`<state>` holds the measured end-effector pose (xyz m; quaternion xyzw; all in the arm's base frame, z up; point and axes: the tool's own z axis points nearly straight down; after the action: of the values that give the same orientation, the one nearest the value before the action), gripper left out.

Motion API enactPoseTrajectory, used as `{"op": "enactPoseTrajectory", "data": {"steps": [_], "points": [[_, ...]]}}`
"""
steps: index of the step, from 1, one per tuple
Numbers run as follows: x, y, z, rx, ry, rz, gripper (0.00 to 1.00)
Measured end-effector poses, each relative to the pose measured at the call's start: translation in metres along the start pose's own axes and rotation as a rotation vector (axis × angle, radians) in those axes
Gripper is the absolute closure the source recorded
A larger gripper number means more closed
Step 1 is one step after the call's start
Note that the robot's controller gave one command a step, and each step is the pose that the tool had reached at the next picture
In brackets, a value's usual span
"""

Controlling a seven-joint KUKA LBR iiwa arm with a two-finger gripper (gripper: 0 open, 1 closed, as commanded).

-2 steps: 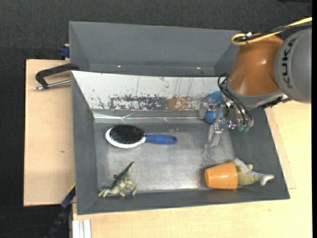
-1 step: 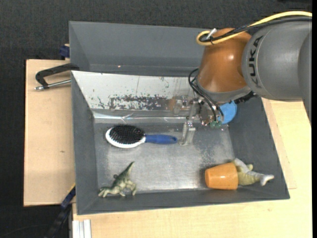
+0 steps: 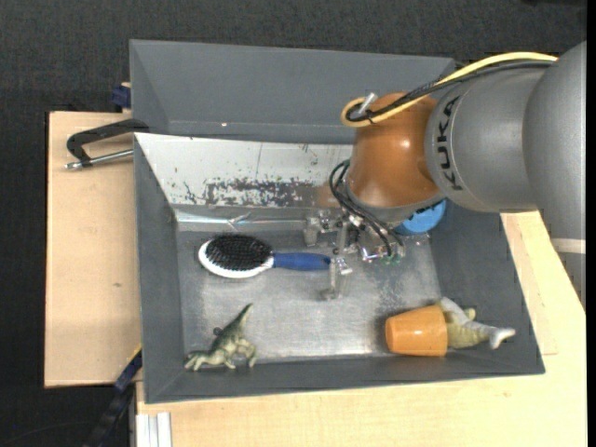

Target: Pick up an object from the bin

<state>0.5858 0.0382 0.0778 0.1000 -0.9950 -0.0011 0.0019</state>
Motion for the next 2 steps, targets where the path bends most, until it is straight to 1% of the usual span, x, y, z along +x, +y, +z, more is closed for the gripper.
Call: {"op": "enactPoseTrajectory", "data": {"steps": [1,2], "points": [[-0.0014,-0.001,-0.0022,0.002,-0.005,0.001,1.0],[0.0027,-0.0046,0.0033,0.005,-0.022,-0.87,1.0]]}}
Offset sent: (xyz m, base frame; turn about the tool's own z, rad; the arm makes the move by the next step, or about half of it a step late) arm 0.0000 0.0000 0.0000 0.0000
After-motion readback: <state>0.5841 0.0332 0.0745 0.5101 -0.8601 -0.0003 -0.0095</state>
